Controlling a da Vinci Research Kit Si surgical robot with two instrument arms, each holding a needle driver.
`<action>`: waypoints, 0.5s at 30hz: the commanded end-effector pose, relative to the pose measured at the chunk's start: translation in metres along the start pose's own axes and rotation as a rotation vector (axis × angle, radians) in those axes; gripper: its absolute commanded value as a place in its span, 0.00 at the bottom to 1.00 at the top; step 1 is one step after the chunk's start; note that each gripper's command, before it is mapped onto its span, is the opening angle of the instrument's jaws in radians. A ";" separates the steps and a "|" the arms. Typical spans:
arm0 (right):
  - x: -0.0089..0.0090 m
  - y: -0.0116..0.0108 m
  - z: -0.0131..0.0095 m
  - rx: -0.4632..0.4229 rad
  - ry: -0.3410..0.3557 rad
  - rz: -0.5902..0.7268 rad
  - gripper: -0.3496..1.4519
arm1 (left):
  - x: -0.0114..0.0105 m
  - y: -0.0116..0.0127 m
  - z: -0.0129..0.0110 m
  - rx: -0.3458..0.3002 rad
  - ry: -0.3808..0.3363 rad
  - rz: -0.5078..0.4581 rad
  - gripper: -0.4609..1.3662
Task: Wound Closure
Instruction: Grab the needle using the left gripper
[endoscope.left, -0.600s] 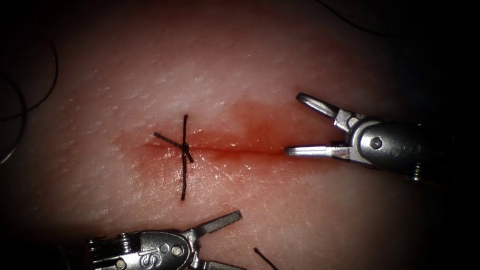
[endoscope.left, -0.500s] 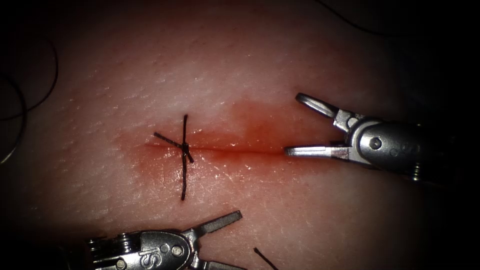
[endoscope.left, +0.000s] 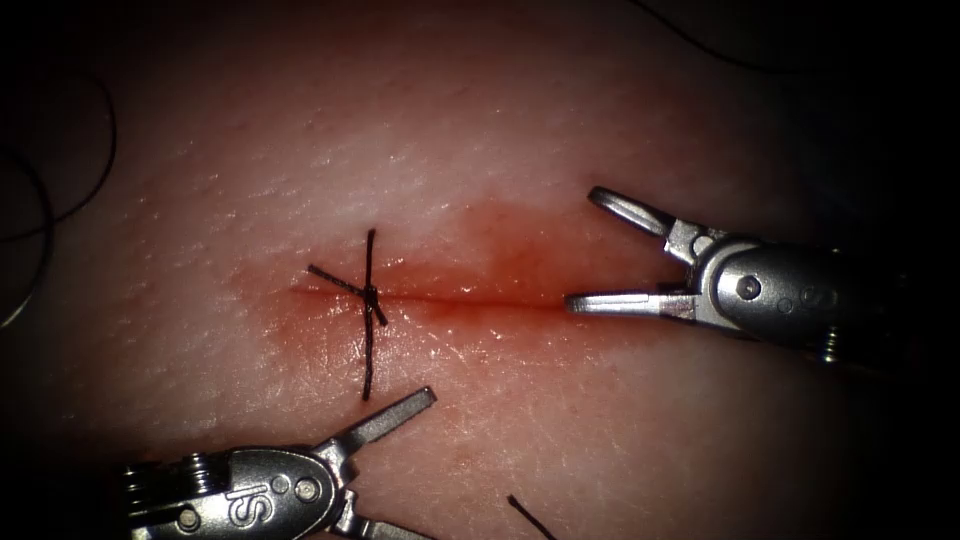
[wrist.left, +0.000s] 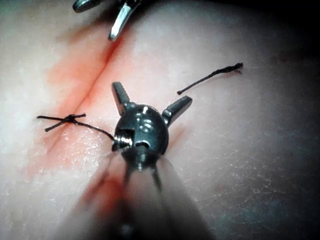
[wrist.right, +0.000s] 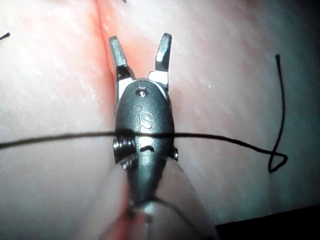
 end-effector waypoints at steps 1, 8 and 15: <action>0.0000 0.0000 0.0000 0.008 0.000 0.000 0.92 | 0.0003 -0.0005 -0.0006 0.033 -0.005 -0.012 0.80; 0.0000 0.0000 0.0000 0.007 0.000 0.000 0.92 | 0.0004 -0.0036 -0.0051 0.176 -0.039 -0.050 0.78; 0.0000 -0.0001 0.0001 0.006 0.000 -0.001 0.92 | -0.0002 -0.0069 -0.0101 0.299 -0.099 -0.067 0.79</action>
